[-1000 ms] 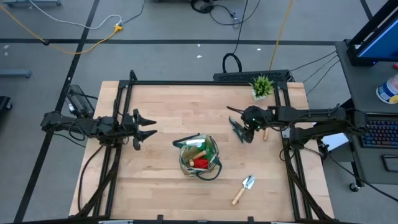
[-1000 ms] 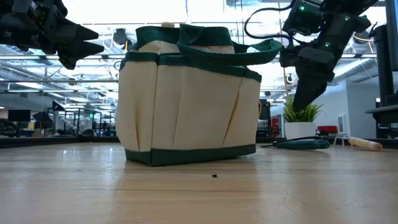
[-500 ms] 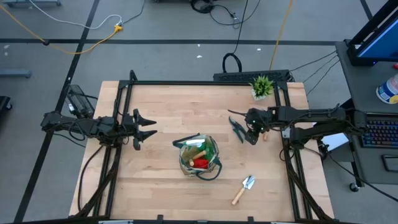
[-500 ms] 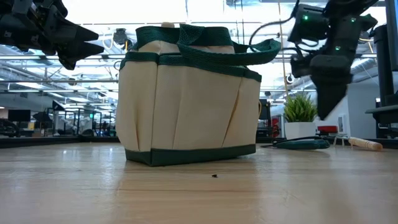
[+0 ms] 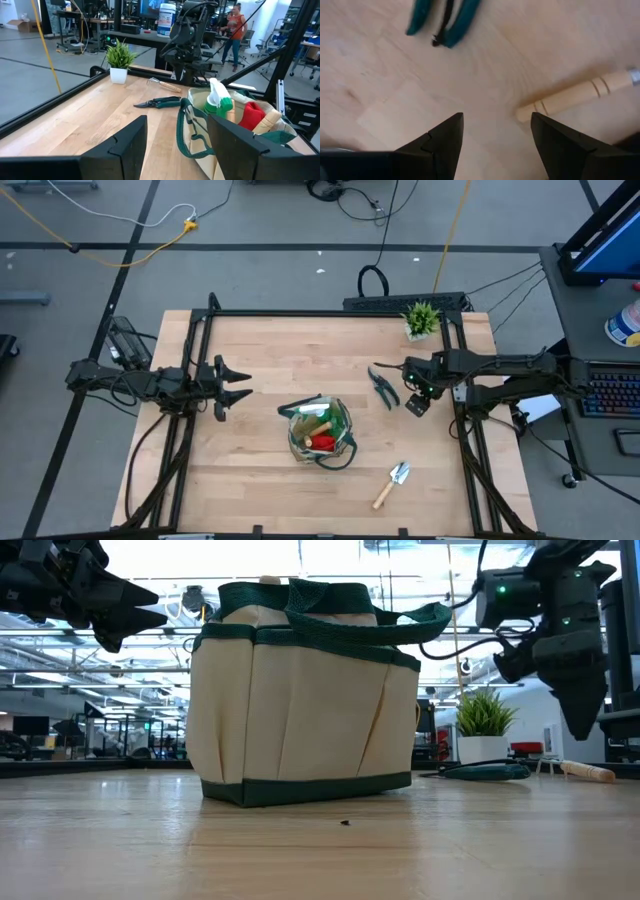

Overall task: Pick & Place Garden tools in Gardening bag
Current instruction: Put the brown hand rake into the gardening bag

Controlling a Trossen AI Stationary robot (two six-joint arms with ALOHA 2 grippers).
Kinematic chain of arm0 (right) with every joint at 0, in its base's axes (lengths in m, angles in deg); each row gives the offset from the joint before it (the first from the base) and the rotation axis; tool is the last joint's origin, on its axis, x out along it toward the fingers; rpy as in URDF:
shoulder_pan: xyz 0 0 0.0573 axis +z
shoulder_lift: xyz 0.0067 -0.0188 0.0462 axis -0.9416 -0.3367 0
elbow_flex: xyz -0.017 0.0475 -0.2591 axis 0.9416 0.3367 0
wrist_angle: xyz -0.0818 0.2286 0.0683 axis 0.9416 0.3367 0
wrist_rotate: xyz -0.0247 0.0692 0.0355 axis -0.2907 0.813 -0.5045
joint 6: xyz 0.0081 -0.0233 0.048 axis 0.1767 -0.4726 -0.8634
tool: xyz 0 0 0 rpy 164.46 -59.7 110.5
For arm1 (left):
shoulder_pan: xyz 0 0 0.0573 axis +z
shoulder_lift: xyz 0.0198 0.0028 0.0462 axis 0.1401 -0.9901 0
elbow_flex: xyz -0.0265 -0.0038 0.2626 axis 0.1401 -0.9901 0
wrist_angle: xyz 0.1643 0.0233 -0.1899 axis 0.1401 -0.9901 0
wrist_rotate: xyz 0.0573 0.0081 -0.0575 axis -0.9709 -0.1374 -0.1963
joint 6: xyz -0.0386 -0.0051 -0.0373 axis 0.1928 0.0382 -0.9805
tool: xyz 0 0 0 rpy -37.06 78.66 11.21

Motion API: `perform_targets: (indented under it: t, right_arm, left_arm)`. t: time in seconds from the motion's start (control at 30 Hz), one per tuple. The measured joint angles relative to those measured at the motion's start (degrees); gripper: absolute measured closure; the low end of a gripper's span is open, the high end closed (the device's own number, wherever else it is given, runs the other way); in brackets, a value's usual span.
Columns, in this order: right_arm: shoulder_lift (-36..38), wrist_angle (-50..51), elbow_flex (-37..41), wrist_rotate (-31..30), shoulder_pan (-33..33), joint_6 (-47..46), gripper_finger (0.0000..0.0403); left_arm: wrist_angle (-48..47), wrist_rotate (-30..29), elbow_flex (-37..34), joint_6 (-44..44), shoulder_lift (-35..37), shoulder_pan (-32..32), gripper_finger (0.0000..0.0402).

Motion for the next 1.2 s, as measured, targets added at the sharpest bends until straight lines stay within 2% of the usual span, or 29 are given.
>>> perform_targets:
  t: [0.17,0.37,0.63,0.73,1.03,1.2]
  right_arm:
    - [0.0,0.5,0.0,1.2,-1.7,1.4,0.0179]
    - [0.0,1.2,0.0,2.3,-1.9,13.1,0.0179]
    - [0.0,12.8,0.0,2.5,-1.9,24.6,0.0179]
    - [0.0,15.2,0.0,2.5,-1.9,25.3,0.0179]
    - [0.0,14.8,0.0,-2.1,-1.9,23.9,0.0179]
    - [0.0,14.0,0.0,-2.3,-1.8,23.9,0.0179]
  left_arm:
    - [-0.1,0.0,0.0,0.0,0.0,0.0,0.019]
    - [-0.9,0.0,0.0,-0.1,0.0,0.0,0.019]
    - [-1.0,0.3,0.0,-0.4,0.0,0.0,0.019]
    - [-1.1,0.3,0.0,-0.4,0.0,0.0,0.019]
    - [-1.2,0.3,0.0,-0.4,0.0,0.0,0.019]
    - [-1.9,0.3,0.0,-0.3,0.0,0.0,0.019]
